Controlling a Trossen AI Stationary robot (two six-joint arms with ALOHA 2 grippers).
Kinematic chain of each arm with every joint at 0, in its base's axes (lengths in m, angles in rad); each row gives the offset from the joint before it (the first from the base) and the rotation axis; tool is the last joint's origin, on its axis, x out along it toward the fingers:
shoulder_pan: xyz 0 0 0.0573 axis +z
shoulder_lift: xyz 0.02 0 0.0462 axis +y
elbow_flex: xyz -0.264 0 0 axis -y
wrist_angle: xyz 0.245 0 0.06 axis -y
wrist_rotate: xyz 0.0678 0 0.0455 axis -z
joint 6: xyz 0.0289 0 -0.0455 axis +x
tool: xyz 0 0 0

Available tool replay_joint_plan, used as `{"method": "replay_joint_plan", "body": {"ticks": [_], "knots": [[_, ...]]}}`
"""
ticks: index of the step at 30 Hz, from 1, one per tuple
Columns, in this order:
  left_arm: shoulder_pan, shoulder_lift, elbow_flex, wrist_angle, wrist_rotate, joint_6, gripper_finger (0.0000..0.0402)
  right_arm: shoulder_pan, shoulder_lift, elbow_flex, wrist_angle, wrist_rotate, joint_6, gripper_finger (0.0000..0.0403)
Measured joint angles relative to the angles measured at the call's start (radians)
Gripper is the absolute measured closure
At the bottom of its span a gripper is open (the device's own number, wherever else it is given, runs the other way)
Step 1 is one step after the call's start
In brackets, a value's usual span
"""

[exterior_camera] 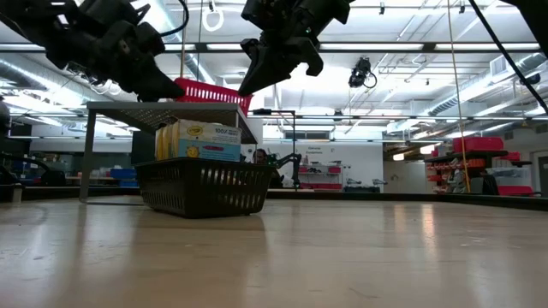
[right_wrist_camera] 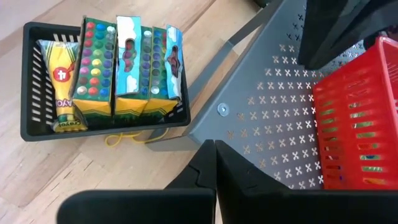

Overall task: Pick & Place Office Desk Supplies
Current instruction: Put the red basket with the spring rubber bands on the shelf

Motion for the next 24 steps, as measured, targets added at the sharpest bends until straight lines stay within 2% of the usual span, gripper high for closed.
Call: {"method": "replay_joint_plan", "body": {"ticks": [4, 12, 19, 24], "knots": [[-0.018, 0.039, 0.000, 0.042, -0.061, -0.014, 0.0400, 0.000, 0.000, 0.000, 0.000, 0.000, 0.000, 0.0403], [-0.033, 0.040, 0.000, 0.047, -0.224, -0.047, 0.0400, 0.000, 0.000, 0.000, 0.000, 0.004, 0.000, 0.0403], [-0.033, 0.039, 0.000, 0.035, -0.349, -0.054, 0.0400, 0.000, 0.000, 0.000, 0.003, 0.172, 0.032, 0.0403], [-0.033, 0.039, 0.000, 0.025, -0.508, -0.054, 0.0400, 0.000, 0.000, 0.000, 0.003, 0.201, 0.034, 0.0403]]}}
